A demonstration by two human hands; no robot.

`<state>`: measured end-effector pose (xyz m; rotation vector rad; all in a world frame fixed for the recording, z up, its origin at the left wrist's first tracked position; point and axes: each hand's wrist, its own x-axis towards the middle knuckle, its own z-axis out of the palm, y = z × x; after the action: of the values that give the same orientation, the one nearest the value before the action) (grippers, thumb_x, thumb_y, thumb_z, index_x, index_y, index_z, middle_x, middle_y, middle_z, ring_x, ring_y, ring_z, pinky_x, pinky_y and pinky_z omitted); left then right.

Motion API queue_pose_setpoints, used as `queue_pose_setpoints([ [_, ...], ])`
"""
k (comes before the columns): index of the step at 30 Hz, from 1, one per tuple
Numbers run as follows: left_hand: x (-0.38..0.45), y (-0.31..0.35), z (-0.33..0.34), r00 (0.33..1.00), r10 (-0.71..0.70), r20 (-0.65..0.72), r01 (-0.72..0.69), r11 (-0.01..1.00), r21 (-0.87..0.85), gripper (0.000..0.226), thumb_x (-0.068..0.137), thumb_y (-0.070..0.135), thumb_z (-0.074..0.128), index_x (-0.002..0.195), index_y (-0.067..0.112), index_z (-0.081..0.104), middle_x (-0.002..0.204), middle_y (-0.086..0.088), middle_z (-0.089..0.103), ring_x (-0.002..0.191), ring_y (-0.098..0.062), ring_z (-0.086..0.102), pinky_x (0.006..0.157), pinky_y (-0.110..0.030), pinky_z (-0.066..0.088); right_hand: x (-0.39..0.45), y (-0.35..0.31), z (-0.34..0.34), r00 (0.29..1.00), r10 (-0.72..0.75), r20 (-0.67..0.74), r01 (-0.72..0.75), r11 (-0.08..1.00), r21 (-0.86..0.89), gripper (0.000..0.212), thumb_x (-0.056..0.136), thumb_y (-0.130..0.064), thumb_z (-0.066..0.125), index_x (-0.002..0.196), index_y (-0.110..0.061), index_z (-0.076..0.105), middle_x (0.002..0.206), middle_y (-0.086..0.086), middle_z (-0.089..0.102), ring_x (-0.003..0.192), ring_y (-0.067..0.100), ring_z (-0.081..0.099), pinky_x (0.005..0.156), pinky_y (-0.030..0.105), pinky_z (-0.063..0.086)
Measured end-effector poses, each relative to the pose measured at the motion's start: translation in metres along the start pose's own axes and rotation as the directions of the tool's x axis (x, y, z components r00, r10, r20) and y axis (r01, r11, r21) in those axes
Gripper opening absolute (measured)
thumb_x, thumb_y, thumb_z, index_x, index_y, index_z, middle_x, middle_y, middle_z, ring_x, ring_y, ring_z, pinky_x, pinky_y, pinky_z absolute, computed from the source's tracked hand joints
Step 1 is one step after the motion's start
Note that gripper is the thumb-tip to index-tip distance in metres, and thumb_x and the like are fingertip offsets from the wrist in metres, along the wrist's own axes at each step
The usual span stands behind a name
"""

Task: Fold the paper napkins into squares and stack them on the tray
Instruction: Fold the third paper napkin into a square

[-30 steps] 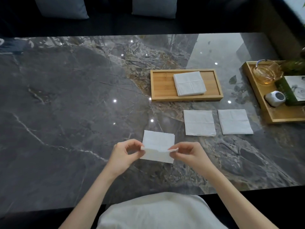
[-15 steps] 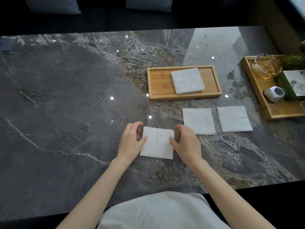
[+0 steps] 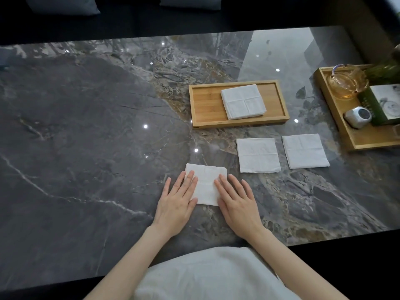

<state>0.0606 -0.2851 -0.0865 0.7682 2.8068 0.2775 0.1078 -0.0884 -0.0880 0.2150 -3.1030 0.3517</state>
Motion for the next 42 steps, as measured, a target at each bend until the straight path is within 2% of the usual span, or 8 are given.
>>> queue_pose_setpoints([
  [5, -0.003, -0.005, -0.008, 0.997, 0.038, -0.073, -0.040, 0.999, -0.036, 0.053, 0.098, 0.036, 0.009, 0.134, 0.011, 0.039, 0.143, -0.005, 0.038, 0.134, -0.019, 0.028, 0.108, -0.043, 0.018, -0.001, 0.005, -0.005, 0.996, 0.014, -0.088, -0.012, 1.000, 0.025, 0.040, 0.093, -0.024, 0.040, 0.128, -0.012, 0.054, 0.137, 0.008, 0.052, 0.129, 0.024, 0.036, 0.107, 0.041, 0.027],
  [11, -0.011, -0.001, -0.004, 0.940, 0.136, -0.313, -0.194, 0.968, -0.161, 0.031, 0.094, 0.022, 0.041, 0.107, 0.010, 0.066, 0.119, -0.007, 0.064, 0.118, -0.021, 0.052, 0.099, -0.037, 0.038, -0.006, -0.002, -0.007, 0.950, -0.246, -0.191, 0.260, 0.964, 0.056, 0.014, 0.085, -0.024, 0.058, 0.095, -0.018, 0.067, 0.108, 0.000, 0.068, 0.108, 0.019, 0.053, 0.098, 0.036, 0.036],
  [21, -0.014, -0.003, -0.007, 0.976, 0.081, -0.204, -0.131, 0.960, -0.246, 0.033, 0.090, 0.024, 0.042, 0.112, 0.014, 0.064, 0.122, -0.004, 0.062, 0.120, -0.017, 0.049, 0.106, -0.036, 0.029, -0.005, 0.006, -0.006, 0.921, -0.260, -0.290, 0.307, 0.943, 0.129, 0.016, 0.086, -0.017, 0.057, 0.081, -0.015, 0.072, 0.096, -0.002, 0.074, 0.091, 0.017, 0.066, 0.092, 0.033, 0.042],
  [27, -0.011, 0.001, -0.012, 0.987, 0.037, -0.156, -0.083, 0.951, -0.298, 0.032, 0.081, 0.029, 0.053, 0.105, 0.013, 0.067, 0.118, -0.006, 0.065, 0.116, -0.017, 0.054, 0.106, -0.032, 0.028, 0.003, 0.001, -0.012, 0.969, -0.192, -0.156, 0.224, 0.947, 0.231, 0.011, 0.086, -0.012, 0.058, 0.079, -0.012, 0.066, 0.087, -0.001, 0.071, 0.082, 0.018, 0.064, 0.087, 0.028, 0.041],
  [31, -0.001, 0.009, -0.021, 0.977, -0.051, -0.207, -0.037, 0.915, -0.402, 0.021, 0.071, 0.006, 0.069, 0.091, 0.012, 0.071, 0.104, -0.005, 0.071, 0.107, -0.010, 0.057, 0.102, -0.035, 0.033, 0.011, 0.003, -0.043, 0.999, -0.020, 0.045, -0.001, 0.905, 0.426, 0.018, 0.088, -0.020, 0.048, 0.084, -0.013, 0.064, 0.081, -0.002, 0.069, 0.078, 0.017, 0.060, 0.082, 0.028, 0.041],
  [35, 0.015, 0.036, -0.053, 0.956, -0.278, -0.094, 0.125, 0.674, -0.728, 0.021, 0.073, 0.001, 0.072, 0.084, 0.019, 0.074, 0.086, 0.014, 0.071, 0.082, 0.019, 0.056, 0.085, -0.013, 0.043, 0.019, 0.023, -0.085, 0.954, 0.133, 0.270, -0.287, 0.668, 0.686, 0.010, 0.090, -0.013, 0.055, 0.091, -0.014, 0.065, 0.084, -0.004, 0.067, 0.079, 0.009, 0.059, 0.073, 0.018, 0.043],
  [38, 0.032, 0.057, -0.078, 0.959, -0.267, 0.096, 0.201, 0.398, -0.895, 0.027, 0.078, 0.008, 0.068, 0.072, 0.034, 0.072, 0.068, 0.018, 0.071, 0.068, 0.004, 0.061, 0.062, -0.012, 0.047, 0.027, 0.047, -0.113, 0.902, 0.225, 0.368, -0.425, 0.319, 0.847, 0.012, 0.090, -0.012, 0.056, 0.086, -0.011, 0.067, 0.082, 0.000, 0.067, 0.077, 0.008, 0.060, 0.071, 0.017, 0.045],
  [42, 0.063, 0.089, -0.097, 0.941, -0.196, 0.276, 0.300, 0.108, -0.948, 0.010, 0.083, 0.010, 0.060, 0.083, 0.015, 0.069, 0.067, 0.009, 0.071, 0.065, -0.002, 0.063, 0.057, -0.013, 0.048, 0.033, 0.085, -0.132, 0.829, 0.202, 0.522, -0.530, -0.016, 0.848, 0.013, 0.086, -0.021, 0.059, 0.091, -0.015, 0.069, 0.083, -0.004, 0.069, 0.081, 0.009, 0.063, 0.072, 0.018, 0.050],
])
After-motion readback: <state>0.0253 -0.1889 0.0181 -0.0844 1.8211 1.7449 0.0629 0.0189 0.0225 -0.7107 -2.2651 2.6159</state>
